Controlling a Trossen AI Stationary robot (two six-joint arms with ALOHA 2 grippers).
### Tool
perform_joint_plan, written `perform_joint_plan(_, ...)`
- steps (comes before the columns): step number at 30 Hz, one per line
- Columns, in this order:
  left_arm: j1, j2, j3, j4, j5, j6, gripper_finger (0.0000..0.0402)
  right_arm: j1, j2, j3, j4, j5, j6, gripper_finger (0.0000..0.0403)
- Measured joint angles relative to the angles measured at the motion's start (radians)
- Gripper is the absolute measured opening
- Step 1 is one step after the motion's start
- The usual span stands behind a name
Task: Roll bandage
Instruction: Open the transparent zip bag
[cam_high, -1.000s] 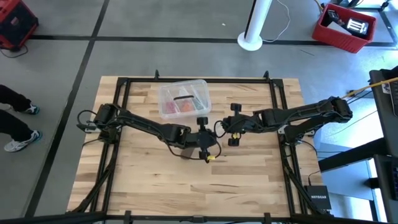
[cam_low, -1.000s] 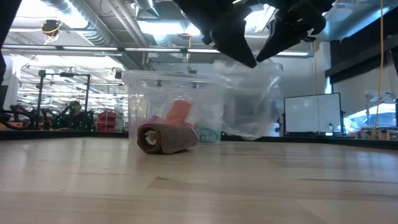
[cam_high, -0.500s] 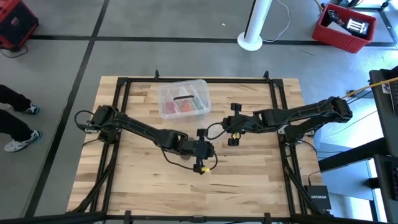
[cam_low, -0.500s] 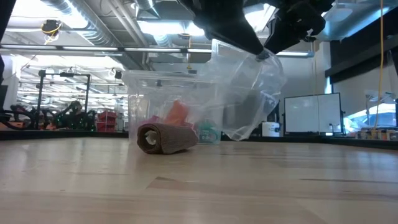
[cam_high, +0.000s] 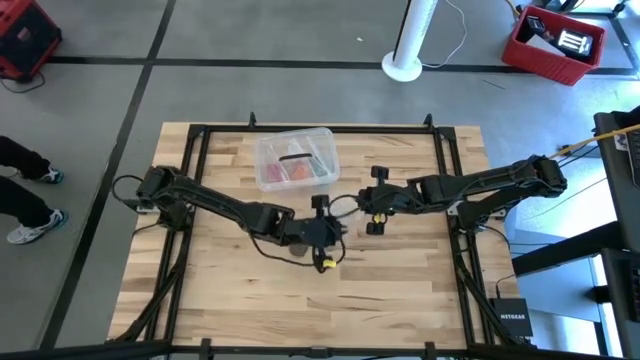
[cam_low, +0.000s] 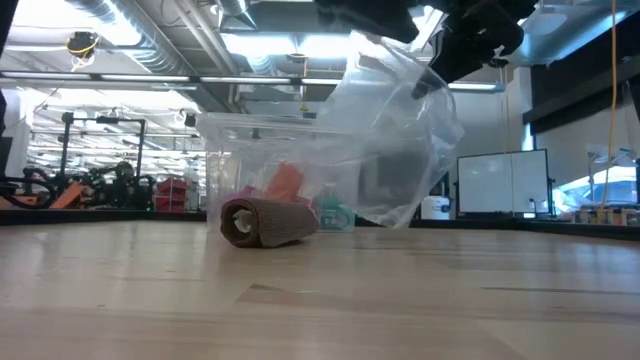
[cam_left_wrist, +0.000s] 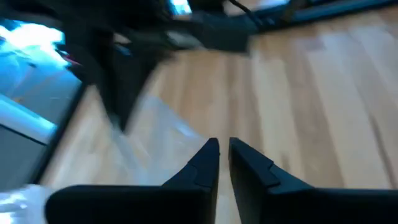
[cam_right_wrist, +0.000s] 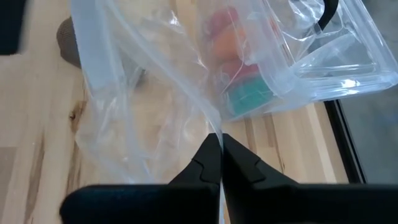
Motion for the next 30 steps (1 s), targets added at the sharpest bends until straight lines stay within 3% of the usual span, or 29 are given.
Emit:
perform_joint_plan(9, 0.001, 0.002, 0.001, 0.216, -0.004, 0.13, 0.0132, 0.0, 0.001, 0.0, 0.0, 0.0, 0.0, 0.0004)
perform_joint_plan(12, 0.002, 0.002, 0.001, 0.182, -0.009, 0.171, 0.0152, 0.0, 0.002, 0.0, -0.001, 0.0, 0.0, 0.0004)
perform_joint_plan(16, 0.045, 0.021, 0.001, 0.098, -0.064, 0.146, 0.0158, 0.0, 0.002, -0.001, 0.0, 0.0, -0.001, 0.0004)
perform_joint_plan(23, 0.096, 0.042, 0.001, -0.002, -0.058, 0.128, 0.0159, 0.0, 0.002, -0.002, 0.008, 0.0, 0.0, 0.0004)
perform_joint_plan(30, 0.082, 0.044, 0.001, 0.072, -0.032, 0.209, 0.0159, 0.0, 0.003, -0.002, 0.023, -0.001, 0.042, 0.0004)
